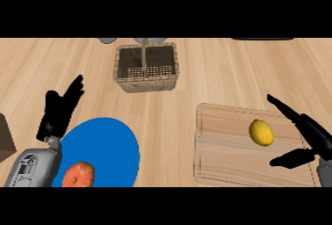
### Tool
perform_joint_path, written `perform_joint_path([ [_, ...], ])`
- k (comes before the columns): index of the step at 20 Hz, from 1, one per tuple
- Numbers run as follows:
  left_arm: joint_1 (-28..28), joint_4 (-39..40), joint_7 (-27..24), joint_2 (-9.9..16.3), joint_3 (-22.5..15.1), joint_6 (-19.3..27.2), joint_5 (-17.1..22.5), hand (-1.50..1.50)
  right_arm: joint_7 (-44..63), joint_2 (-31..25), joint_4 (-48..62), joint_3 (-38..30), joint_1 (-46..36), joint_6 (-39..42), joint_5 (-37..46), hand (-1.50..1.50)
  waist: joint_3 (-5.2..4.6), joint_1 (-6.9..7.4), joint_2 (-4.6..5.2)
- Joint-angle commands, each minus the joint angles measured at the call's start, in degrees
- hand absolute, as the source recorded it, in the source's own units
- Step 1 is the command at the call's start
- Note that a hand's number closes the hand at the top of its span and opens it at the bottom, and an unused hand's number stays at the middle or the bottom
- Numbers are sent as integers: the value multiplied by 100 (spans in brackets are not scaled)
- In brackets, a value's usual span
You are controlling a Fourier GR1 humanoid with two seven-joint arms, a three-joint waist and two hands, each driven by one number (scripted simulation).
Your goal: Pick the lemon from the cutting board and place it in the basket
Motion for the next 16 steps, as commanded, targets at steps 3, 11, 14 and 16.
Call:
perform_joint_path([
  [3, 16, -275, 113, -85, 44, -69, -65, 0, -345, 89, 546, 51, -63, -147, 253, -150, 0, 4, -2],
  [11, 19, 65, -58, 29, 303, -312, 1, 0, 195, 572, 805, 306, -615, -341, 504, -150, 0, 13, 2],
  [14, -82, 209, -192, -38, 301, -206, -126, 0, -392, 321, 1166, 351, -500, -468, 751, 150, 0, 10, 4],
  [16, -9, 85, -133, -212, 147, -102, -210, 0, -452, 427, 878, 419, -411, -825, 895, 150, 0, 5, 0],
])
